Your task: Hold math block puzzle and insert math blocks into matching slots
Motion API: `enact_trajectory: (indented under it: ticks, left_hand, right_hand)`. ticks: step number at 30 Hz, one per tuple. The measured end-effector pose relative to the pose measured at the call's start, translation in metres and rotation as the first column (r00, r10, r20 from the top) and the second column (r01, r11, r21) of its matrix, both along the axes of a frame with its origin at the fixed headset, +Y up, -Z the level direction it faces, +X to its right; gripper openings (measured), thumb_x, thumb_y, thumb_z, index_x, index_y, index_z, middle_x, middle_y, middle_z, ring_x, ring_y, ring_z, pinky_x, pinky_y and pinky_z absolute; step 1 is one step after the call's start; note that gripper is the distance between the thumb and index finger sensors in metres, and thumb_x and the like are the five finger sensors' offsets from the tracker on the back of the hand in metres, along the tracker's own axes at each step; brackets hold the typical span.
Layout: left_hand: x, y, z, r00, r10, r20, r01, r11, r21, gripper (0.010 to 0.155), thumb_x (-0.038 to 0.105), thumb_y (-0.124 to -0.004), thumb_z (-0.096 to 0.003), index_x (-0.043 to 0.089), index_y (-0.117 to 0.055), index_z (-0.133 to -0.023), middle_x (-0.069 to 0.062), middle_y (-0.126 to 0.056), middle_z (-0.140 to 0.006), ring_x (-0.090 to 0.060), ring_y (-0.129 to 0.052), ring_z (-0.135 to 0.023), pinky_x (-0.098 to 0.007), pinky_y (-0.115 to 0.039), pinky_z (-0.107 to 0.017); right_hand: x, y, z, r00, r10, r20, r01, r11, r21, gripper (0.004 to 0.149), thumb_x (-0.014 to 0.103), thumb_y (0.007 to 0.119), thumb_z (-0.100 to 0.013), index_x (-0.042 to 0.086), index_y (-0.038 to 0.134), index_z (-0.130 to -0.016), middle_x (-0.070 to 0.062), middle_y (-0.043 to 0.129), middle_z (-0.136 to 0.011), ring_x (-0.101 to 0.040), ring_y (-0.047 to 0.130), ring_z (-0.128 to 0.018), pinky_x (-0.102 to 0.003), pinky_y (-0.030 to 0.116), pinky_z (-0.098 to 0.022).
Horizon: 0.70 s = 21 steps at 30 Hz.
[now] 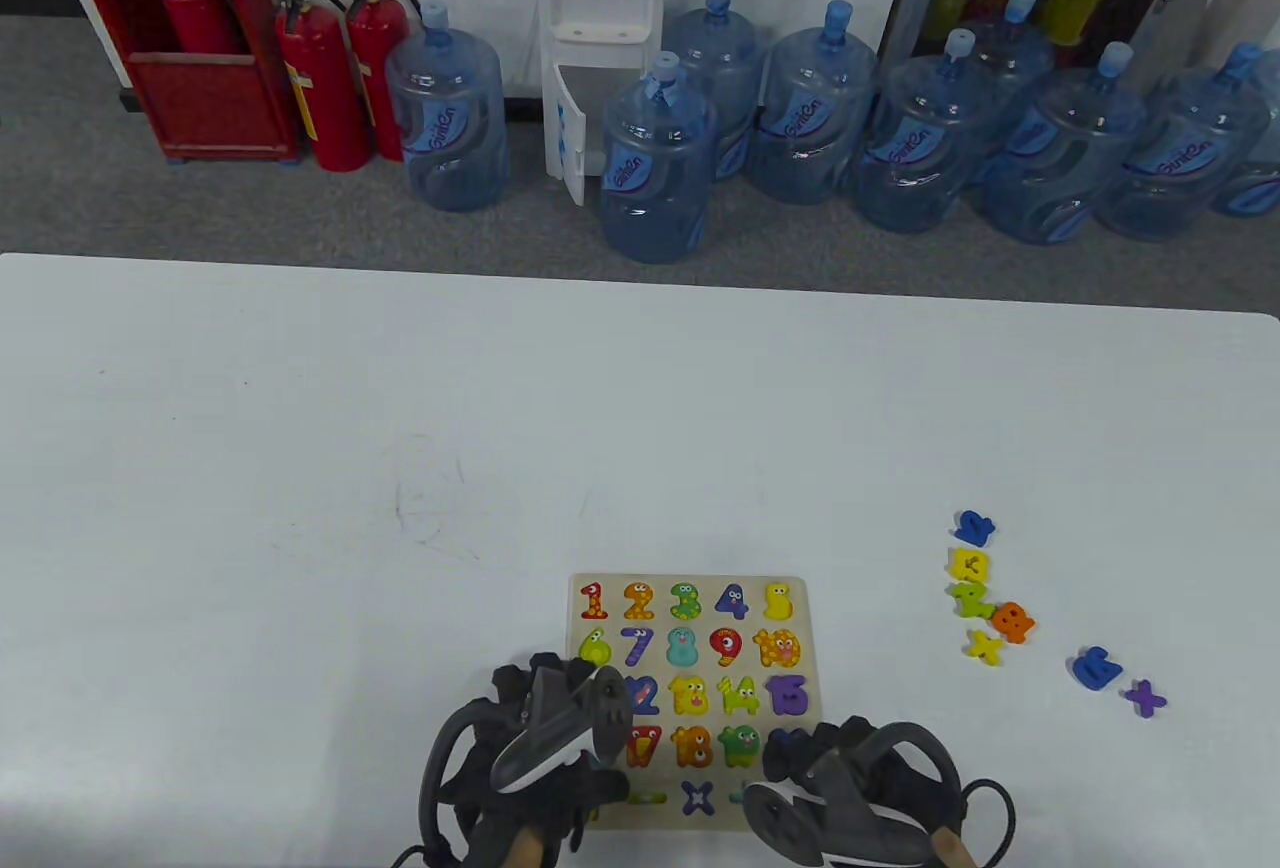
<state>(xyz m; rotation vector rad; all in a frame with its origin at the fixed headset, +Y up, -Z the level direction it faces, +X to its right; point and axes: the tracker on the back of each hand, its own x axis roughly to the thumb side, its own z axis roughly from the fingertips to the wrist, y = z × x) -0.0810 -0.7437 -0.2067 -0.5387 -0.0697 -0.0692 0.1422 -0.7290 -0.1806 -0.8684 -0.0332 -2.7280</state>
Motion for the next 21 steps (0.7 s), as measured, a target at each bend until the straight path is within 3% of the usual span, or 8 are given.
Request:
enact_trajectory:
  ticks: [3,6,9,12,16,21]
  left_hand:
    - [0.0,0.0,0.0,1.0,0.0,0.0,0.0,1.0,-0.001,0.099,0.067,-0.072,-0.0306,0.029,-0.028,-0.111,-0.007,-0.025,-0.117,-0.047,-0.036,-0.111,-0.066,-0.051,-0.077]
    - [0.0,0.0,-0.001,1.0,0.002,0.0,-0.002,1.0,-0.002,0.099,0.067,-0.072,-0.0307,0.029,-0.028,-0.111,-0.007,-0.025,-0.117,-0.047,-0.036,-0.111,-0.066,-0.051,-0.077]
    - [0.0,0.0,-0.001,1.0,0.001,0.001,-0.001,1.0,-0.001,0.099,0.067,-0.072,-0.0307,0.029,-0.028,-0.111,-0.007,-0.025,-0.117,-0.047,-0.036,-0.111,-0.066,-0.052,-0.077]
    - [0.0,0.0,-0.001,1.0,0.009,-0.001,-0.009,1.0,-0.002,0.099,0.067,-0.072,-0.0309,0.029,-0.029,-0.111,-0.007,-0.025,-0.117,-0.047,-0.036,-0.112,-0.066,-0.051,-0.077]
    - [0.0,0.0,-0.001,1.0,0.014,-0.001,-0.014,1.0,0.007,0.101,0.068,-0.071,-0.0307,0.027,-0.024,-0.111,-0.008,-0.023,-0.117,-0.047,-0.035,-0.111,-0.066,-0.051,-0.077]
    - [0.0,0.002,0.0,1.0,0.012,0.004,-0.013,0.999,0.031,0.107,0.068,-0.072,-0.0302,0.024,-0.014,-0.11,-0.012,-0.017,-0.115,-0.048,-0.032,-0.111,-0.066,-0.05,-0.077]
  right_hand:
    - [0.005,0.008,-0.003,0.999,-0.033,0.024,0.033,0.999,-0.004,0.06,0.035,0.091,-0.017,0.026,0.087,-0.076,0.0,0.094,-0.07,-0.013,0.101,-0.05,-0.039,0.082,-0.052]
    - [0.03,0.03,-0.014,0.97,-0.213,0.115,0.209,0.977,0.045,0.058,0.033,0.091,-0.018,0.025,0.087,-0.076,-0.001,0.094,-0.071,-0.015,0.1,-0.052,-0.04,0.081,-0.053]
    - [0.071,0.047,-0.026,0.901,-0.355,0.249,0.299,0.925,0.235,0.058,0.031,0.089,-0.022,0.024,0.085,-0.08,-0.003,0.091,-0.075,-0.018,0.098,-0.057,-0.043,0.079,-0.054]
    - [0.11,0.048,-0.036,0.835,-0.328,0.442,0.146,0.906,0.397,0.057,0.028,0.086,-0.026,0.025,0.082,-0.083,-0.002,0.088,-0.08,-0.018,0.095,-0.062,-0.043,0.077,-0.058]
    - [0.147,0.036,-0.054,0.725,-0.271,0.633,0.1,0.951,0.293,0.064,0.026,0.086,-0.027,0.027,0.073,-0.09,-0.002,0.078,-0.091,-0.022,0.088,-0.076,-0.046,0.073,-0.061]
    - [0.178,0.012,-0.07,0.56,-0.144,0.816,0.003,0.985,0.172,0.077,0.022,0.086,-0.027,0.028,0.055,-0.098,-0.005,0.046,-0.106,-0.031,0.063,-0.096,-0.047,0.065,-0.067]
